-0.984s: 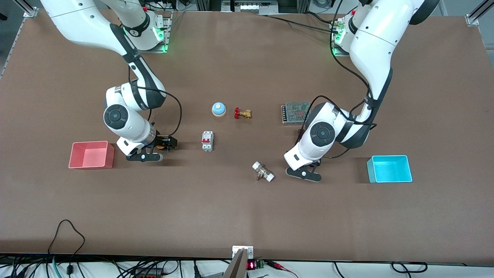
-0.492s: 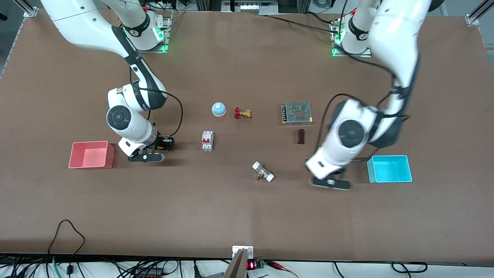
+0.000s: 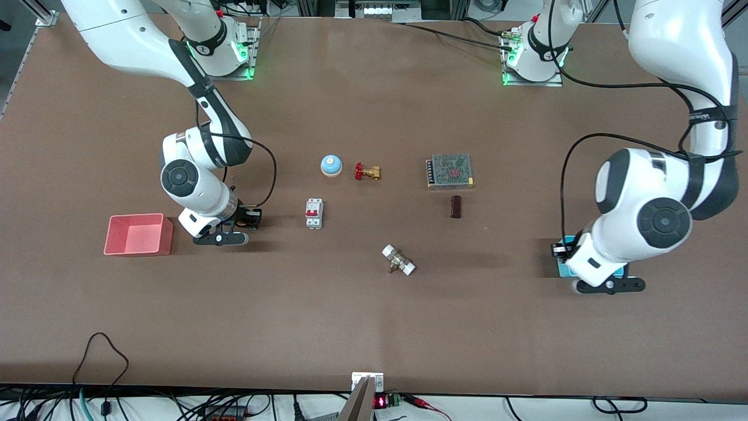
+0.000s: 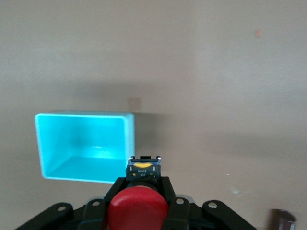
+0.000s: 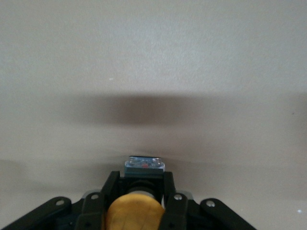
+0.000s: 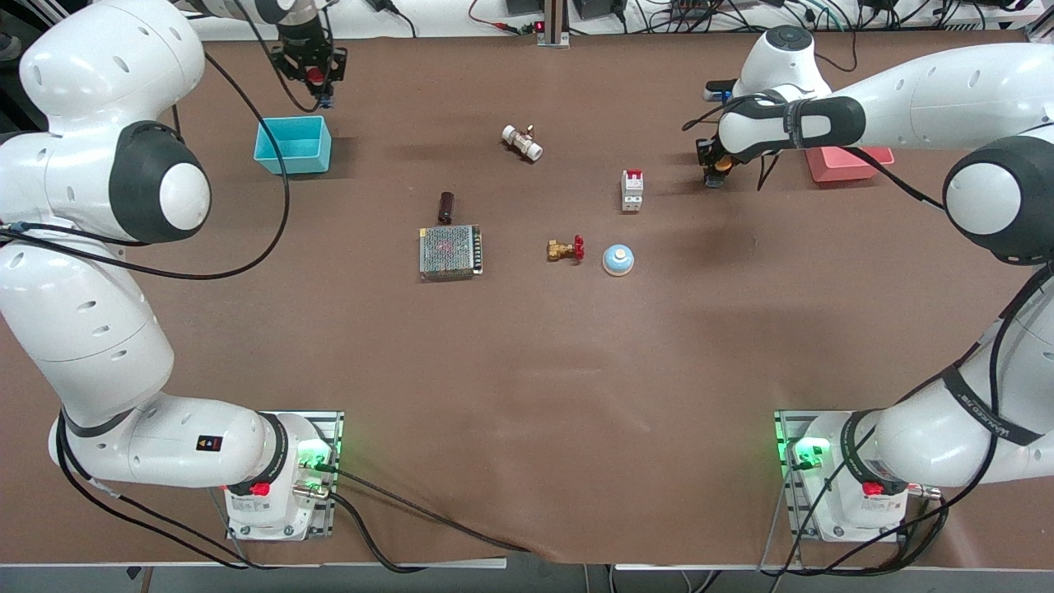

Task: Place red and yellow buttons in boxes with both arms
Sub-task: 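Carry the yellow button to the pink box while the left gripper carries red, then lower the yellow button into the pink box while the left gripper lowers red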

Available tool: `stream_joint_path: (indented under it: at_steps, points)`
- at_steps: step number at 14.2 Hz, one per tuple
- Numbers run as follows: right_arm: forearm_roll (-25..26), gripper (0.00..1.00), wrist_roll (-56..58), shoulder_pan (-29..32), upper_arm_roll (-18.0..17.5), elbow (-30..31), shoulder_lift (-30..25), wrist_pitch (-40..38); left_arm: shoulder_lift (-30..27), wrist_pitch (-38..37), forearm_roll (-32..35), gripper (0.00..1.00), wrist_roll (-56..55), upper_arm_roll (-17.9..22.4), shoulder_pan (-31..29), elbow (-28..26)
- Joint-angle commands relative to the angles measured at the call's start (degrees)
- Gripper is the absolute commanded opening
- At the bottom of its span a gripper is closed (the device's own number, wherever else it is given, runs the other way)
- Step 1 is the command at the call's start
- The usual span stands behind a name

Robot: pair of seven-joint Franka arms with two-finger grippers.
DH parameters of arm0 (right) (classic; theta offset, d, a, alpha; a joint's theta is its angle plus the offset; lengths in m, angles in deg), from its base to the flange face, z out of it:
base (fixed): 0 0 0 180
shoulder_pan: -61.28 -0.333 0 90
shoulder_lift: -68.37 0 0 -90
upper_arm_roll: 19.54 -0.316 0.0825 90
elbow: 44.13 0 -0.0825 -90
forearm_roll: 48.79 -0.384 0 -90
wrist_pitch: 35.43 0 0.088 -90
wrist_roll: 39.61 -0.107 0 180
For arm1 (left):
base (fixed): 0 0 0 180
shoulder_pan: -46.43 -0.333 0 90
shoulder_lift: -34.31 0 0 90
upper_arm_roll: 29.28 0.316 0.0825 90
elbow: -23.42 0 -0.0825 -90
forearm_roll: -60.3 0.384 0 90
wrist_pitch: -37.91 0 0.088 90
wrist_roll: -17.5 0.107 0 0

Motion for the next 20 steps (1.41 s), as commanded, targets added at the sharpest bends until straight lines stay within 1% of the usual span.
stream_joint_path:
  at_steps: [1, 3, 6, 7, 8, 9, 11, 12, 15, 17, 18, 20]
  points:
    - [0.12, 0.09, 2.26, 2.47, -0.16, -1.22, -5.77, -5.91, 0.89, -0.85, 1.27, 0.23, 5.03, -0.62, -3.59, -1.05]
    - [-0.85, 0.09, 9.45, 5.89, 0.10, -3.50, -9.21, -12.15, 2.21, 1.16, 1.27, 0.23, 6.20, -0.62, -5.43, -2.01]
    - [-2.00, 0.09, 18.33, 10.90, 0.80, -5.44, -12.03, -16.56, 2.92, 8.09, 1.27, 0.23, 7.08, -0.62, -7.72, -6.49]
    - [-2.08, 0.09, 20.88, 11.70, 2.46, -5.80, -12.21, -17.01, 3.27, 10.64, 1.27, 0.23, 7.08, -0.62, -7.99, -8.24]
    - [-2.17, 0.09, 23.52, 12.05, 4.47, -5.80, -12.12, -16.58, 3.27, 12.41, 1.35, 0.23, 7.43, -0.53, -8.08, -9.39]
    - [-2.43, 0.09, 26.07, 13.10, 5.54, -5.80, -11.77, -16.22, 3.44, 12.94, 1.27, 0.23, 7.60, -0.62, -8.25, -9.66]
    - [-5.23, 0.09, 29.07, 14.69, 6.60, -5.71, -10.46, -15.87, 4.67, 14.70, 1.27, 0.23, 7.69, -0.62, -9.22, -10.01]
    - [-5.33, 0.09, 30.13, 15.13, 7.13, -5.71, -9.41, -14.65, 4.76, 16.19, 1.27, 0.23, 7.69, -0.62, -9.22, -11.06]
    - [-4.55, 0.09, 32.16, 16.62, 7.31, -5.62, -5.20, -8.77, 5.29, 18.22, 1.27, 0.25, 7.69, -0.62, -9.31, -12.39]
    - [-2.36, 0.09, 32.51, 17.77, 7.57, -5.62, -2.90, -5.25, 5.64, 18.31, 1.27, 0.26, 8.13, -0.62, -9.57, -12.39]
    - [-2.09, 0.09, 33.12, 18.29, 7.57, -5.62, -2.20, -4.28, 5.64, 18.31, 1.27, 0.34, 8.13, -0.62, -9.57, -12.39]
    - [-1.82, 0.09, 33.30, 18.47, 7.57, -5.45, -1.66, -3.39, 5.64, 18.31, 1.27, 0.85, 8.39, -0.62, -9.57, -12.39]
